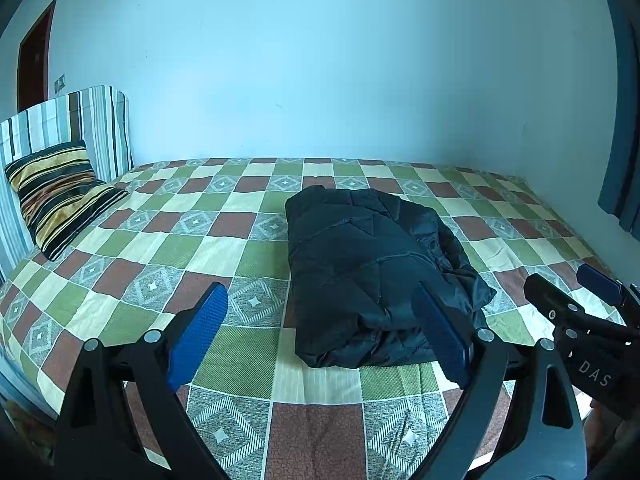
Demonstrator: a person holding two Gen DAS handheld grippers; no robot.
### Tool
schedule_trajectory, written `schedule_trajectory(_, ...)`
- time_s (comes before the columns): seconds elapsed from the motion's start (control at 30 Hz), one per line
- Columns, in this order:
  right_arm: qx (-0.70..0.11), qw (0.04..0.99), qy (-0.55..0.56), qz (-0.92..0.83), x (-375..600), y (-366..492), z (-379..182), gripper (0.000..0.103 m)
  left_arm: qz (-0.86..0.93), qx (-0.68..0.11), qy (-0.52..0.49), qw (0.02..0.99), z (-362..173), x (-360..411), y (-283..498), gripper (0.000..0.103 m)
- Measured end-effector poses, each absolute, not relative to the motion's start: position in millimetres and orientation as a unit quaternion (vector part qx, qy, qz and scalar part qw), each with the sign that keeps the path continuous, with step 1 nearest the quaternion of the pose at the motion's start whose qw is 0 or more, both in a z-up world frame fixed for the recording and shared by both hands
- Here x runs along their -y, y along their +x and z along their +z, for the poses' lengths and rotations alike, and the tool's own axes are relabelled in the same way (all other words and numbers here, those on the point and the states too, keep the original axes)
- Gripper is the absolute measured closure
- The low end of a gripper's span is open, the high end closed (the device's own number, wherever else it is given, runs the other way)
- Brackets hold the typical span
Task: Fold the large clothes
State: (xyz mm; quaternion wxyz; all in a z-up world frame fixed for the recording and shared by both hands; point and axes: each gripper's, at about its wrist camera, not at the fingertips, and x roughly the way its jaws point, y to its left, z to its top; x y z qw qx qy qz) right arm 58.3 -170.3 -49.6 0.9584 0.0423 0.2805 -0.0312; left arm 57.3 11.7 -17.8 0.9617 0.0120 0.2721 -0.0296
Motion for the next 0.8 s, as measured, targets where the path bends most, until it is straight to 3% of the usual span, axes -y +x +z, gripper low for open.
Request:
schedule_trajectory(0.63, -0.266, 0.963, 0.033, -0.03, 170.5, 49.0, -42.2, 0.017, -0.025, -0.248, 0.011, 0.968, -6.8, -17.1, 42.3, 0.009)
schedule_trajectory(0.8, -0.265, 0.963, 0.032, -0.029, 168.7, 45.7, -41.7, 0.017, -0.021, -0.241, 0.017, 0.97, -3.4, -15.8, 38.1, 0.002)
